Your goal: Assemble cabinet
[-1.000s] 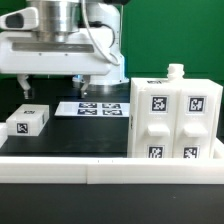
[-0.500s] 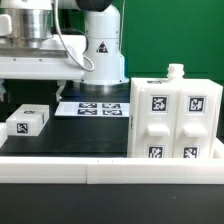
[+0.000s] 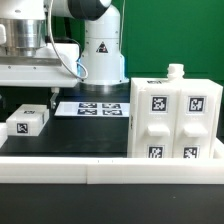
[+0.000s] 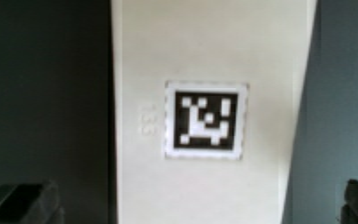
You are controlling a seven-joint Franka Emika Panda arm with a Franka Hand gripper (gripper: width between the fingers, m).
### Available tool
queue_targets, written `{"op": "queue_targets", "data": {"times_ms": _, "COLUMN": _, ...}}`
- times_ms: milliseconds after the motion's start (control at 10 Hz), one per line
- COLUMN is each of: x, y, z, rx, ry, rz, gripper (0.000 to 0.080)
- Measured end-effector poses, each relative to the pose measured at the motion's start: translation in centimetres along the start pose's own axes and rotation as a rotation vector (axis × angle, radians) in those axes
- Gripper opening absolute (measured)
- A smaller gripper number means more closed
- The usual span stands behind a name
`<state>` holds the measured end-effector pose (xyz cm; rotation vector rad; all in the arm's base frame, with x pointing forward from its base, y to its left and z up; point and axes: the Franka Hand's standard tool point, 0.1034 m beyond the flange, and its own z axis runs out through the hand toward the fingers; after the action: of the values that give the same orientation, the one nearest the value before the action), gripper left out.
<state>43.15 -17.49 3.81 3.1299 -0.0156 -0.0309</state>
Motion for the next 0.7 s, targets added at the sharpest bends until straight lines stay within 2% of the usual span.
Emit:
{"op": "queue_targets", "data": {"times_ms": 500, "x": -1.1, "y": 0.0, "z": 2.4, "rx": -0.011, "ry": -0.027, "rz": -0.005, "gripper": 0.0797}}
{"op": "queue_targets", "data": {"times_ms": 700, "x": -1.0, "y": -0.3, "z": 2.3, "rx": -0.011, "ry": -0.027, "rz": -0.005, "gripper": 0.0797}}
